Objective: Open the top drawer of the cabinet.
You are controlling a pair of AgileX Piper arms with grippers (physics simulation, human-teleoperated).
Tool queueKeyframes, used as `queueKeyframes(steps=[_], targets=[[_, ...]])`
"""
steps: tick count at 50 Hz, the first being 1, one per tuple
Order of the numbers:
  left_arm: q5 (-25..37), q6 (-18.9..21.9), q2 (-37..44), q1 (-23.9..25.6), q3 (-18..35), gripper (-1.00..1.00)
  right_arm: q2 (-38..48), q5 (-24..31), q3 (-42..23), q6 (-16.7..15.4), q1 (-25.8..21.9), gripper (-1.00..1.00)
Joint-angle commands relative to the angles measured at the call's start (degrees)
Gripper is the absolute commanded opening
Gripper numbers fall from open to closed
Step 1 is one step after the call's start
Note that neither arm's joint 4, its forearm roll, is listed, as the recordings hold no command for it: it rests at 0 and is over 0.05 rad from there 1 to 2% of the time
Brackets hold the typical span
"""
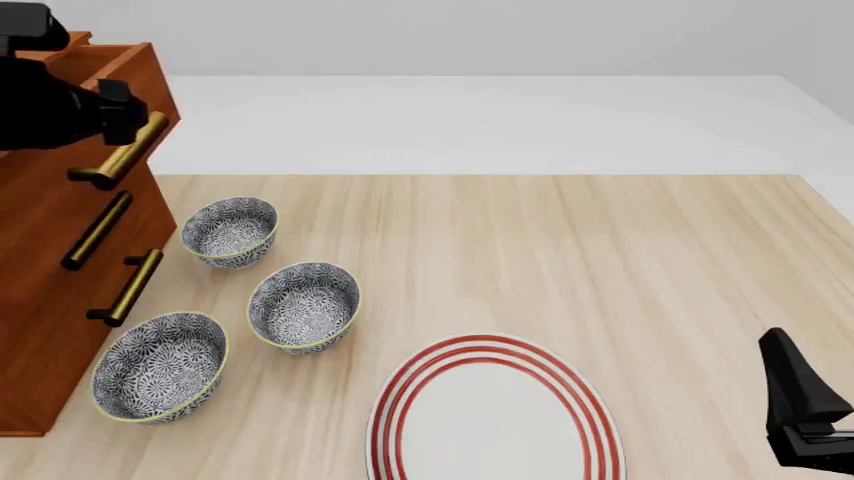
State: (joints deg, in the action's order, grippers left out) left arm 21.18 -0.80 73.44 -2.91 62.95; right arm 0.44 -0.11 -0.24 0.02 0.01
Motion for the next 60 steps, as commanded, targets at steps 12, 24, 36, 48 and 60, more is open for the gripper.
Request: queueKeyframes(steps=[12, 24, 36, 48, 60], targets=[[-0.69, 2.07, 7.64, 3.06, -3.9, 1.0, -0.01, 0.0, 0.0, 0.0, 0.0, 1.0], [-1.09, 2.17, 8.49, 3.81, -3.81, 1.0, 0.01, 0.0, 0.0, 0.0, 0.0, 1.0], [-1.31, 2.7, 9.32, 4.66, -4.06, 1.0, 0.0, 0.0, 0.0, 0.01, 0.0, 1.0], [-1.44, 3.07, 9.91, 5.87, -4.08, 1.0, 0.0, 0.0, 0.0, -0.01, 0.0, 1.0], [-1.63, 3.15, 10.78, 6.98, -3.99, 1.0, -0.01, 0.0, 0.0, 0.0, 0.0, 1.0]])
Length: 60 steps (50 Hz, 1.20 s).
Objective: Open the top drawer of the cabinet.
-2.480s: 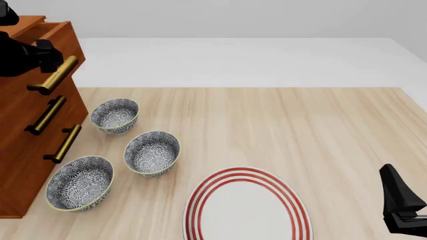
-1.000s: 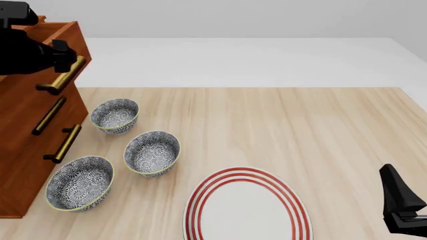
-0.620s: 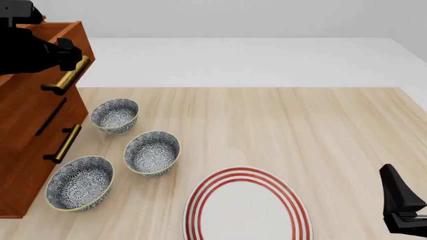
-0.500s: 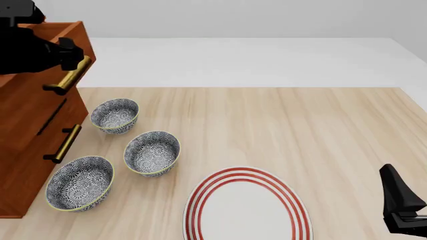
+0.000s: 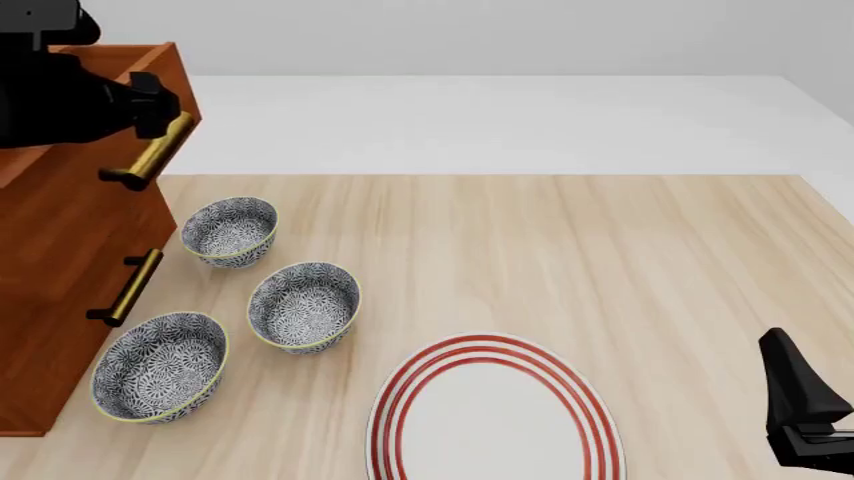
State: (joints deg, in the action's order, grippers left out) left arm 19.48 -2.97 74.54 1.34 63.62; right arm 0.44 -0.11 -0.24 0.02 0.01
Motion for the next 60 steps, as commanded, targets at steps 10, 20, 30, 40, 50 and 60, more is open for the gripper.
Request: queueKeyframes(steps=[10, 20, 30, 40, 50, 60], targets=[[-0.35, 5.75, 10.52, 3.07, -4.97, 1.0, -0.39, 2.68, -2.3, 0.02, -0.06, 1.0], [-0.7, 5.61, 10.92, 3.88, -5.26, 1.0, -0.39, 2.61, -2.23, 0.03, -0.07, 1.0], [-2.15, 4.51, 11.86, 5.31, -6.45, 1.0, -0.39, 2.71, -2.33, 0.03, -0.08, 1.0], [-2.83, 4.34, 12.3, 6.48, -7.17, 1.0, -0.38, 2.66, -2.29, 0.03, -0.09, 1.0], [-3.67, 4.33, 12.76, 7.23, -8.16, 1.0, -0.38, 2.41, -2.04, 0.04, -0.09, 1.0], [-3.88, 4.14, 12.82, 7.95, -8.38, 1.0, -0.38, 2.25, -1.88, 0.04, -0.1, 1.0]])
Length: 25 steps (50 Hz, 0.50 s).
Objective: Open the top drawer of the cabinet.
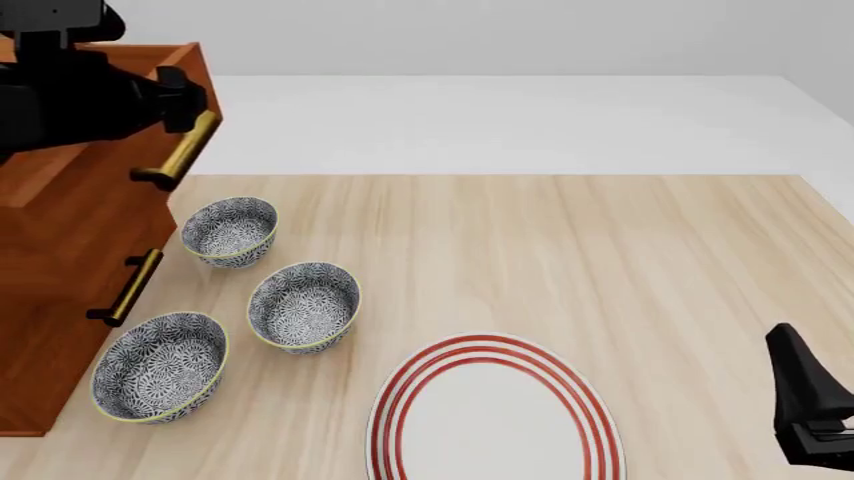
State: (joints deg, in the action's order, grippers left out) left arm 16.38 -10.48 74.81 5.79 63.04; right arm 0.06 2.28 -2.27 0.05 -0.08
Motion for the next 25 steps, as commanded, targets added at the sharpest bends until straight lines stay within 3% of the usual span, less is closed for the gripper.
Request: queueKeyframes(steps=[1, 25], targets=[[-0.77, 11.71, 12.58, 3.58, -7.82, 1.0, 0.0, -0.16, 0.16, 0.0, -0.01, 1.0], [-1.38, 11.77, 14.21, 5.47, -7.46, 1.0, 0.0, -0.21, 0.22, -0.01, 0.0, 1.0]])
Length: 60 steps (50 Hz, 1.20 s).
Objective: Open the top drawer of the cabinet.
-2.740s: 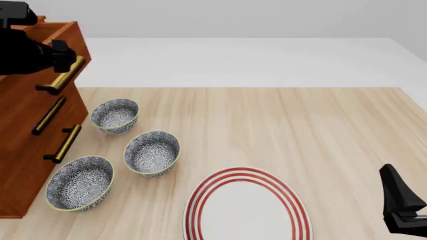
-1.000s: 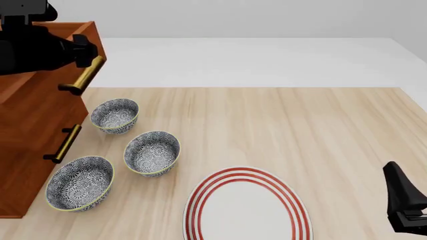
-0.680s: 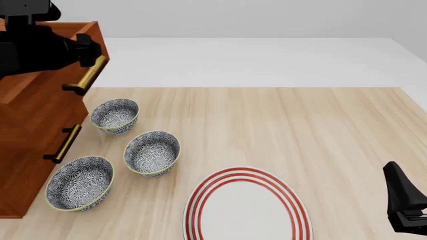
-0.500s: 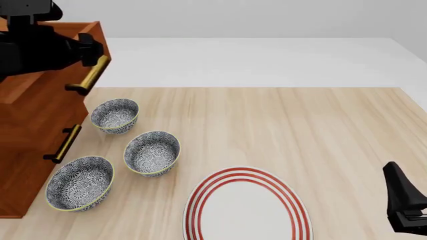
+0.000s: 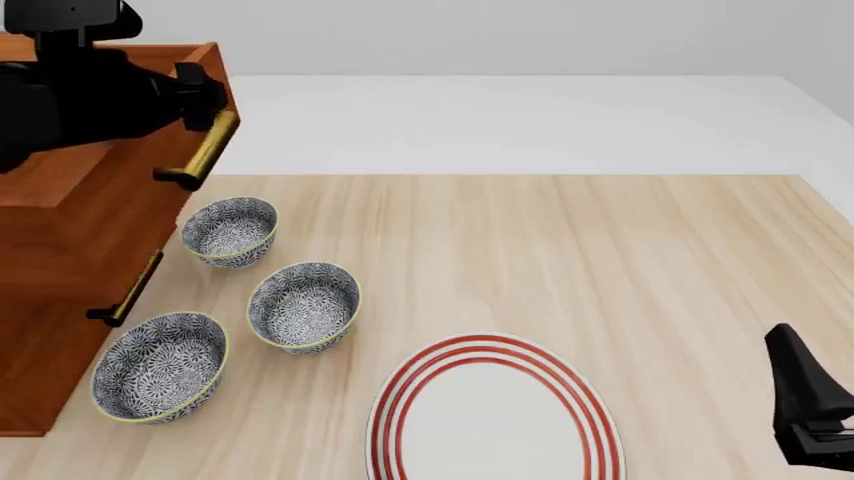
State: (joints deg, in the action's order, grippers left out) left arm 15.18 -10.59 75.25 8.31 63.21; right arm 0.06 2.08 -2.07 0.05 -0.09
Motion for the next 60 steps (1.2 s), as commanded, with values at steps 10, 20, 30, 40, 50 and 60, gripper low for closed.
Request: queueKeyframes(steps=[10, 20, 30, 40, 50, 60], targets=[[-0.68, 11.52, 14.2, 4.27, -7.78, 1.0, 0.0, -0.02, 0.02, 0.0, 0.0, 1.0], [-0.29, 12.47, 14.97, 4.4, -6.98, 1.0, 0.0, -0.02, 0.02, 0.0, -0.01, 1.0], [0.33, 13.05, 15.46, 5.1, -6.46, 1.0, 0.0, -0.03, 0.02, 0.0, 0.01, 1.0], [0.03, 12.72, 16.12, 6.89, -6.35, 1.0, 0.0, -0.03, 0.02, -0.01, 0.0, 1.0], [-0.16, 12.28, 16.31, 7.96, -6.4, 1.0, 0.0, -0.02, 0.02, 0.02, 0.0, 1.0], [-0.38, 11.43, 16.11, 9.15, -6.95, 1.0, 0.0, -0.02, 0.02, 0.0, 0.0, 1.0]])
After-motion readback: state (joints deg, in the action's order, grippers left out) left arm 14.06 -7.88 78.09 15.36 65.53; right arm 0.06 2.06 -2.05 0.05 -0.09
